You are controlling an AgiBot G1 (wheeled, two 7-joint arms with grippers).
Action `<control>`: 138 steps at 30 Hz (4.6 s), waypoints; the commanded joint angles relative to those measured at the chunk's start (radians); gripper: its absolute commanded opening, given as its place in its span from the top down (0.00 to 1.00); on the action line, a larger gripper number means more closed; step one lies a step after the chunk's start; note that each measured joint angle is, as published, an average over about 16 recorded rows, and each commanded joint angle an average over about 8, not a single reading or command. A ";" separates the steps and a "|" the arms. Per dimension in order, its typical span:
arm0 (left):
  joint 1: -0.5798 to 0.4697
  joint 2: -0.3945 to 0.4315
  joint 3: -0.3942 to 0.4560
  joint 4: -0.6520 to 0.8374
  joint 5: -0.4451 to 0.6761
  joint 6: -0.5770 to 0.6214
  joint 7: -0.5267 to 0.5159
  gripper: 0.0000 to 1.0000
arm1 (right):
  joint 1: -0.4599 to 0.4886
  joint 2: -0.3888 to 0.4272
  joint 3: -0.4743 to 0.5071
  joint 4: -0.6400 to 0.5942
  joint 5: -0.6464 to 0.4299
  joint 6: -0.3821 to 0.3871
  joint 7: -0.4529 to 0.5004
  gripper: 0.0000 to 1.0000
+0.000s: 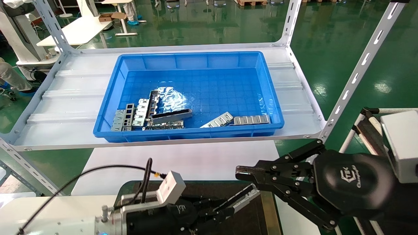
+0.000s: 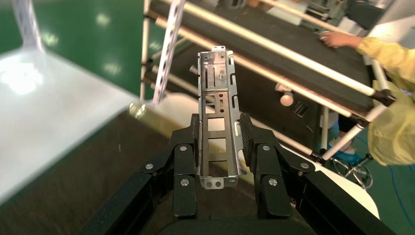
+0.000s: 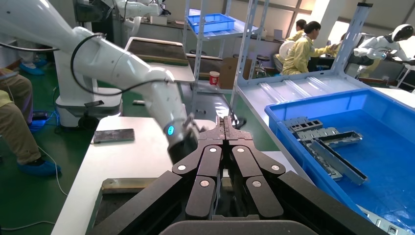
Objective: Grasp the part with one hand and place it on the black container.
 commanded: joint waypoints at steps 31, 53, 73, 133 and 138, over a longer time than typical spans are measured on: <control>0.180 0.328 0.013 0.189 -0.057 -0.570 -0.175 1.00 | 0.000 0.001 -0.002 0.000 0.001 0.001 -0.001 1.00; 0.218 0.424 -0.061 0.277 -0.107 -0.658 -0.134 1.00 | 0.001 0.001 -0.003 0.000 0.002 0.001 -0.002 1.00; 0.236 0.432 -0.058 0.279 -0.188 -0.704 -0.092 0.21 | 0.001 0.002 -0.004 0.000 0.003 0.002 -0.002 0.40; 0.156 0.053 -0.065 0.215 -0.160 -0.083 0.239 0.00 | 0.002 0.003 -0.007 0.000 0.005 0.003 -0.004 0.00; 0.147 0.009 -0.075 0.204 -0.165 -0.031 0.254 0.00 | 0.002 0.003 -0.007 0.000 0.005 0.003 -0.004 0.00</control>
